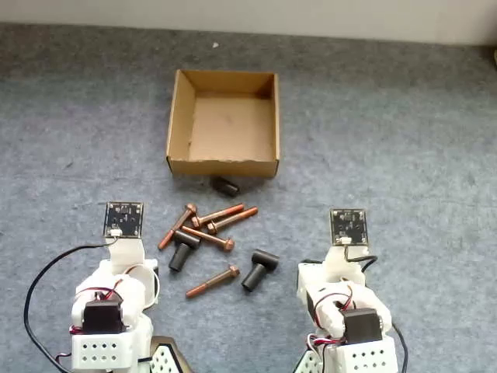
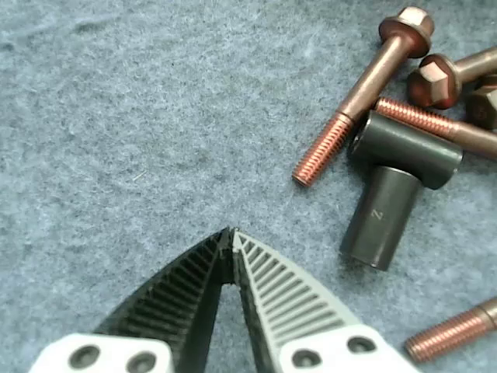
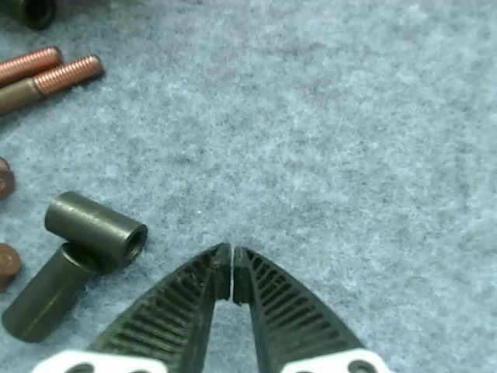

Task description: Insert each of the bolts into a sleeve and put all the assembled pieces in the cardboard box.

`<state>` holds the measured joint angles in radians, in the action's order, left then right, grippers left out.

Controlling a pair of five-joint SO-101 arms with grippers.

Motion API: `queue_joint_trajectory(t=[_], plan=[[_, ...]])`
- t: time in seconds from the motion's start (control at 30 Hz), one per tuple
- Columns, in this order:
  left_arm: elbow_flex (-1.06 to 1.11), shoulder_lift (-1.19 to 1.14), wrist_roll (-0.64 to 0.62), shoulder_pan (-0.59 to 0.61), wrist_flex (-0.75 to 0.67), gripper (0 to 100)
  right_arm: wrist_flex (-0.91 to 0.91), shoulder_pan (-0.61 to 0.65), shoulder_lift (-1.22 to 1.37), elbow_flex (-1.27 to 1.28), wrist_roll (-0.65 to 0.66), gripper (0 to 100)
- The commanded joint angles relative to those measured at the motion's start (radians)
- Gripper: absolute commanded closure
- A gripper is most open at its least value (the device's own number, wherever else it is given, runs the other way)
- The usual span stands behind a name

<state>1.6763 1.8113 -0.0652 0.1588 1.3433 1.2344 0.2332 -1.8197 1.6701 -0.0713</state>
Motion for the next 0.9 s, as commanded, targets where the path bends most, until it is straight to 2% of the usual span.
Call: queue_joint_trajectory(t=[0.0, 0.77, 0.87], plan=[[0.019, 0.007, 0.008, -0.007, 0.002, 99, 0.002, -0.01, -0.015, 0.122, 0.002, 99.3], [0.019, 0.008, 0.005, -0.013, 0.002, 99, -0.005, -0.012, -0.015, 0.122, 0.003, 98.9], [0.016, 0.01, 0.006, -0.012, -0.003, 99, -0.058, -0.018, -0.015, 0.107, 0.089, 98.8]])
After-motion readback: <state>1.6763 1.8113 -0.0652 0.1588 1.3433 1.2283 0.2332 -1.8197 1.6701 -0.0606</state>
